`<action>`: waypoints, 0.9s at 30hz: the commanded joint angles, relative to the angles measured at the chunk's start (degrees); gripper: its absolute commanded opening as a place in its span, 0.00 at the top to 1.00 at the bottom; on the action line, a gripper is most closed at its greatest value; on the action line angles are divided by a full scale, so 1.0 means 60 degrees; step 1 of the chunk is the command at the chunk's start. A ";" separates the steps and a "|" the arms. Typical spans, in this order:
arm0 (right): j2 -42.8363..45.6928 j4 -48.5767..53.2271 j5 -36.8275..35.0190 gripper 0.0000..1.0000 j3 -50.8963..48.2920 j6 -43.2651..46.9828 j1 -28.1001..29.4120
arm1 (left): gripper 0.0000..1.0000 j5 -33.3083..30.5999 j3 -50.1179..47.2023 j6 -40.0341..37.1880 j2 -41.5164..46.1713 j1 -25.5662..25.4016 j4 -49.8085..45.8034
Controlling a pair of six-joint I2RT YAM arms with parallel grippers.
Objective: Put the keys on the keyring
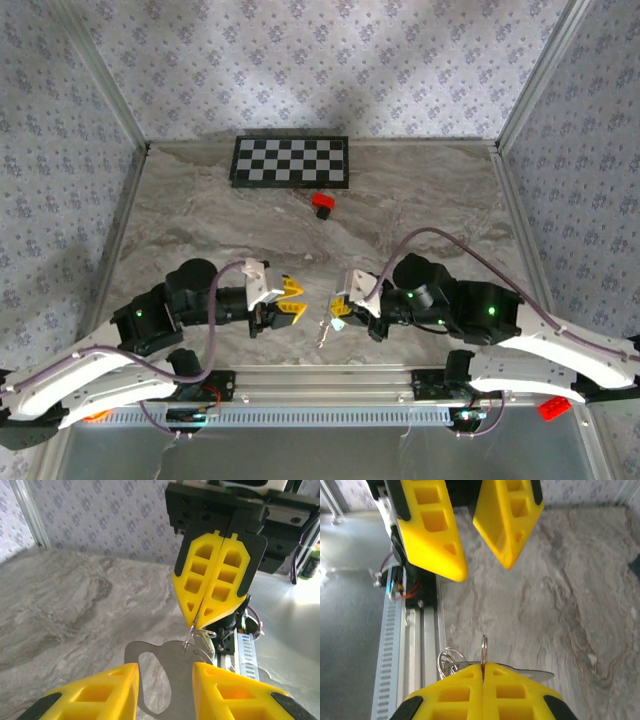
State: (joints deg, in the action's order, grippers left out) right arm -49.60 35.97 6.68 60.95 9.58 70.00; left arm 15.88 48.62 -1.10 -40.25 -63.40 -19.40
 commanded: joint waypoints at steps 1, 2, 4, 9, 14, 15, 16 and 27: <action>-0.0220 0.1245 0.0177 1.00 0.0727 0.0514 -0.0144 | 0.68 0.0429 0.0509 -0.0357 -0.0352 0.0004 -0.0451; -0.0304 0.1360 0.0245 1.00 0.0831 0.0555 -0.0172 | 0.68 0.0455 0.0546 -0.0372 -0.0422 0.0007 -0.0433; -0.0415 0.1524 0.0412 1.00 0.0994 0.0665 -0.0261 | 0.69 0.0535 0.0554 -0.0408 -0.0561 0.0004 -0.0358; -0.0795 0.1825 0.0783 1.00 0.1494 0.0862 -0.0438 | 0.71 0.0898 0.0578 -0.0353 -0.0969 -0.0010 -0.0095; -0.0929 0.1674 0.0980 1.00 0.1546 0.0908 -0.0537 | 0.71 0.1132 0.0496 -0.0296 -0.1233 -0.0010 0.0313; -0.0946 0.1647 0.1003 1.00 0.1546 0.0908 -0.0549 | 0.72 0.1157 0.0474 -0.0273 -0.1287 -0.0010 0.0361; -0.0919 0.1625 0.1024 1.00 0.1546 0.0908 -0.0570 | 0.72 0.1183 0.0479 -0.0280 -0.1318 -0.0012 0.0389; -0.0970 0.1229 0.1101 1.00 0.1400 0.0864 -0.0601 | 0.81 0.1174 0.0235 -0.0145 -0.1487 -0.0010 0.0889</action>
State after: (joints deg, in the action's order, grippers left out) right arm -55.53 45.19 11.88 68.10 14.06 66.61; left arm 21.67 50.22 -2.11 -48.88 -63.40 -16.38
